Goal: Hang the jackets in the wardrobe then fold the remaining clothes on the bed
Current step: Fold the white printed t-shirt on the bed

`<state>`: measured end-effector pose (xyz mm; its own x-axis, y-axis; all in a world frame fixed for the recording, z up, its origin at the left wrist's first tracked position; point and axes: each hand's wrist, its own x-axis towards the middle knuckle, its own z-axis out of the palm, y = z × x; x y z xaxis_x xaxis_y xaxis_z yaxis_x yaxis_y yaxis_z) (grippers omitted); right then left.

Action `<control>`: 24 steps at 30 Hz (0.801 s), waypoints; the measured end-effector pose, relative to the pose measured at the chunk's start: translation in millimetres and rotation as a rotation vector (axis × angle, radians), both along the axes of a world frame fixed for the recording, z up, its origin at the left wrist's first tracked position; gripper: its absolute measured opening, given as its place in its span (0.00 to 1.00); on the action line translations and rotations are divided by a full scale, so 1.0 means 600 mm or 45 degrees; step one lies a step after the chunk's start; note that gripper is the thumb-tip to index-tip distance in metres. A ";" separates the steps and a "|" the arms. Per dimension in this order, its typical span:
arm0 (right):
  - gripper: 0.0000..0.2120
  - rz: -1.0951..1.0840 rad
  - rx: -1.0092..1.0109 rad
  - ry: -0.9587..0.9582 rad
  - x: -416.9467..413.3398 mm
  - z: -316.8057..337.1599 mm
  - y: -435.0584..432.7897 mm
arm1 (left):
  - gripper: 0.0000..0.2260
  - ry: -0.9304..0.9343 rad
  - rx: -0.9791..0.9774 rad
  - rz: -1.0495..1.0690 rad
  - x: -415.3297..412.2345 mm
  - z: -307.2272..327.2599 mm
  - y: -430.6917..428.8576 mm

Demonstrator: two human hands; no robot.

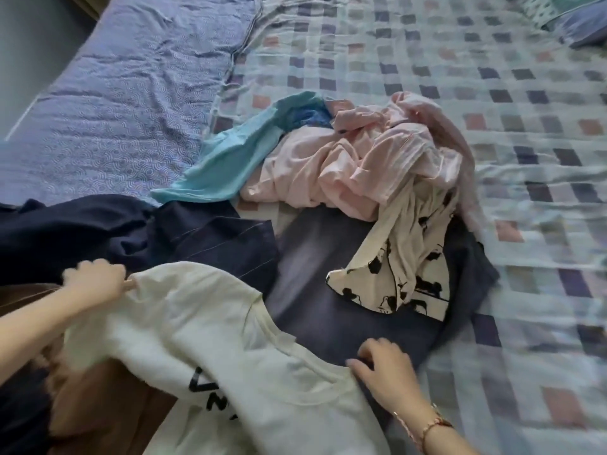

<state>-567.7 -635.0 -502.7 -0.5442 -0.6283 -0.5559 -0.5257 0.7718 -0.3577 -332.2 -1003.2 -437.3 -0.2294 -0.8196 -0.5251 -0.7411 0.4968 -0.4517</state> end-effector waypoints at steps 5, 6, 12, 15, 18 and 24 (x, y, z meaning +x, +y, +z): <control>0.22 0.143 0.075 -0.307 0.066 -0.002 -0.058 | 0.12 0.680 -0.203 -0.595 -0.055 -0.053 0.095; 0.19 0.241 0.208 -0.286 0.065 -0.006 -0.059 | 0.15 0.769 -0.169 -0.647 -0.065 -0.062 0.104; 0.09 0.303 0.185 -0.488 -0.029 0.045 -0.045 | 0.09 0.696 0.229 -0.569 -0.107 -0.055 0.089; 0.04 -0.050 -0.220 -0.253 -0.130 0.127 -0.072 | 0.10 1.139 0.367 -0.257 -0.093 -0.001 0.031; 0.11 -0.158 -0.446 -0.005 -0.195 0.175 -0.132 | 0.09 1.449 0.316 -0.153 -0.108 0.050 -0.025; 0.13 -0.117 -0.548 0.056 -0.204 0.189 -0.239 | 0.07 1.465 0.005 -0.108 -0.148 0.092 -0.088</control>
